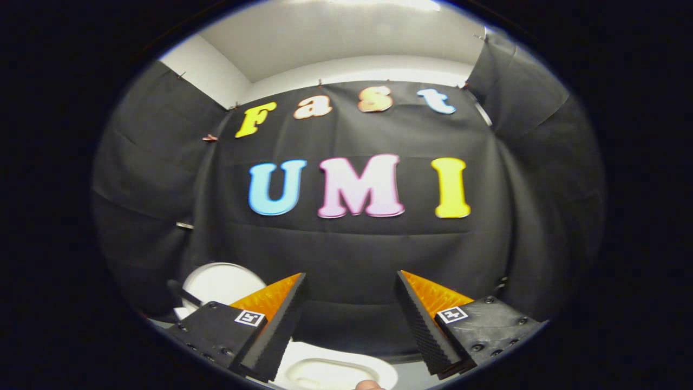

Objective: Open the toilet lid.

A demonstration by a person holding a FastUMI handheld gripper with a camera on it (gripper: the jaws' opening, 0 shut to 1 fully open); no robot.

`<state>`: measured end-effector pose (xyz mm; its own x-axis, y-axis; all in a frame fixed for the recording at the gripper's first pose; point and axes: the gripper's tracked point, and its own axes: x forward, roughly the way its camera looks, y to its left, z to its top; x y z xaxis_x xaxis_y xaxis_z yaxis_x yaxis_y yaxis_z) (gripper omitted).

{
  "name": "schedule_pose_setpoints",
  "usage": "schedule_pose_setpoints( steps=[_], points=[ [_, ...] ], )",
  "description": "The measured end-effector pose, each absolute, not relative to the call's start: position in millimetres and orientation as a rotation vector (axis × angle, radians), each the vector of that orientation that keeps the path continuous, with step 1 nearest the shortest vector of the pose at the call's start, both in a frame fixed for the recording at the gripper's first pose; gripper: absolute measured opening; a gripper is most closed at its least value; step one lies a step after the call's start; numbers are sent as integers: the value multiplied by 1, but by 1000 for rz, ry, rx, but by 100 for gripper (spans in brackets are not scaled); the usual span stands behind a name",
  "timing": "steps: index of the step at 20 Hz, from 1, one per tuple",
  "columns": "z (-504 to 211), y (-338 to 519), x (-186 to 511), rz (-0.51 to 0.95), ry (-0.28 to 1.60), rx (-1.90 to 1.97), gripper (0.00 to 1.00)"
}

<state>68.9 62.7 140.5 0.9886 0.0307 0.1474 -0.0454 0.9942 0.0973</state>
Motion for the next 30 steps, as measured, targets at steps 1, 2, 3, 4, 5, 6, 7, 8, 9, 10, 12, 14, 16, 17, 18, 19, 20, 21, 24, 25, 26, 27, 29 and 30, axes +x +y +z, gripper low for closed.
schedule_pose_setpoints(
  steps=[1,2,3,4,5,6,7,8,9,10,12,14,16,17,18,19,20,21,24,25,26,27,29,30],
  points=[
    [124,55,70,31,-108,88,99],
    [106,44,71,16,-70,82,98],
    [92,35,70,-2,-43,78,98],
    [86,23,69,-27,-35,75,98],
    [86,13,66,-49,-52,81,98],
    [89,8,62,-62,-73,88,98],
    [91,2,56,-72,-88,90,98],
    [87,-4,55,-76,-95,95,98],
    [83,-4,54,-75,-90,106,98],
    [77,-4,54,-74,-80,115,98],
    [75,-7,53,-86,-78,109,98],
    [81,-9,55,-85,-90,105,98],
    [82,-8,56,-78,-104,100,98],
    [83,-9,55,-78,-111,94,98],
    [84,-9,57,-80,-119,93,98],
    [85,-8,56,-81,-118,97,98],
    [85,-8,58,-82,-119,103,98],
    [84,-9,59,-83,-115,106,98],
    [86,-9,63,-91,-110,101,98],
    [85,-9,63,-91,-107,100,98],
    [84,-9,65,-86,-102,98,98],
    [84,-9,65,-83,-97,95,98],
    [85,-9,65,-81,-93,88,98],
    [85,-9,65,-80,-92,86,98]
  ],
)
